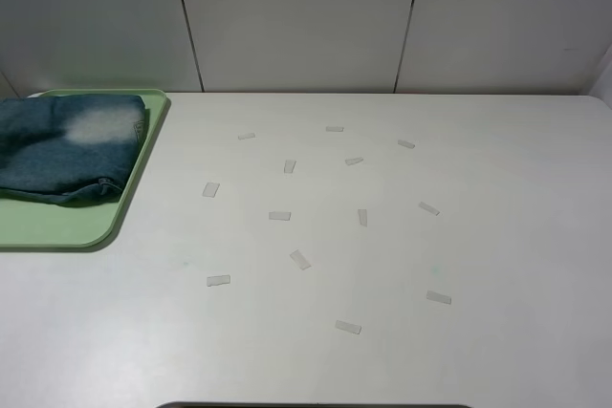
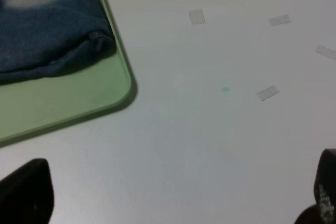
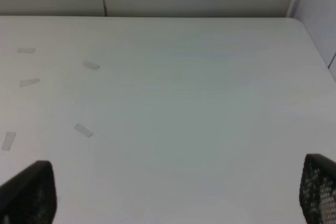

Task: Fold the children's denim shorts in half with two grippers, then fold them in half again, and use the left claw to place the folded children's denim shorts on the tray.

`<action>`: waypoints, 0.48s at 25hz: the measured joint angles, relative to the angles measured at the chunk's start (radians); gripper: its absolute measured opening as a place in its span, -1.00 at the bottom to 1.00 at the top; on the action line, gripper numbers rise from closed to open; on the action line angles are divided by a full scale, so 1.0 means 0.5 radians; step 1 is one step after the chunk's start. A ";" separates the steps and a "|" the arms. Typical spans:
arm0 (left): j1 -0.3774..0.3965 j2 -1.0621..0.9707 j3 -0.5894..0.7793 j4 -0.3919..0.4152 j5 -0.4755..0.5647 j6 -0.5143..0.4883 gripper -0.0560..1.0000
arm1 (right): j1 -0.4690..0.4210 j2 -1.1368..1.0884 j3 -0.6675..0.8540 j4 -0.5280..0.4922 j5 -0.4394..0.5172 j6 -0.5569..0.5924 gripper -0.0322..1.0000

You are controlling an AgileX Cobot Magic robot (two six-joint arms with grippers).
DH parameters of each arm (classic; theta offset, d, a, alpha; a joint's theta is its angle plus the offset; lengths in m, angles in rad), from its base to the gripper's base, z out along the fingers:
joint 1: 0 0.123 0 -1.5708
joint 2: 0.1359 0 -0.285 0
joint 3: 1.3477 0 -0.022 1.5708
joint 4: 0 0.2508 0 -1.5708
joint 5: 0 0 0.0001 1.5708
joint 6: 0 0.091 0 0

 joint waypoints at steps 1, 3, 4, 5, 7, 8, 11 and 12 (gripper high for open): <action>0.000 0.000 0.000 0.000 0.000 0.000 0.98 | 0.000 0.000 0.000 0.000 0.000 0.000 0.41; 0.000 0.000 0.000 0.000 0.000 0.000 0.98 | 0.000 0.000 0.000 0.000 0.000 0.000 0.41; 0.000 0.000 0.000 0.000 0.000 0.000 0.98 | 0.000 0.000 0.000 0.000 0.000 0.000 0.41; 0.000 0.000 0.000 0.000 0.000 0.000 0.98 | 0.000 0.000 0.000 0.000 0.000 0.000 0.41; 0.000 0.000 0.000 0.000 0.000 0.000 0.98 | 0.000 0.000 0.000 0.000 0.000 0.000 0.41; 0.000 0.000 0.000 0.000 0.000 0.000 0.98 | 0.000 0.000 0.000 0.000 0.000 0.000 0.41; 0.000 0.000 0.000 0.000 0.000 0.000 0.98 | 0.000 0.000 0.000 0.000 0.000 0.000 0.41; 0.000 0.000 0.000 0.000 0.000 0.000 0.98 | 0.000 0.000 0.000 0.000 0.000 0.000 0.41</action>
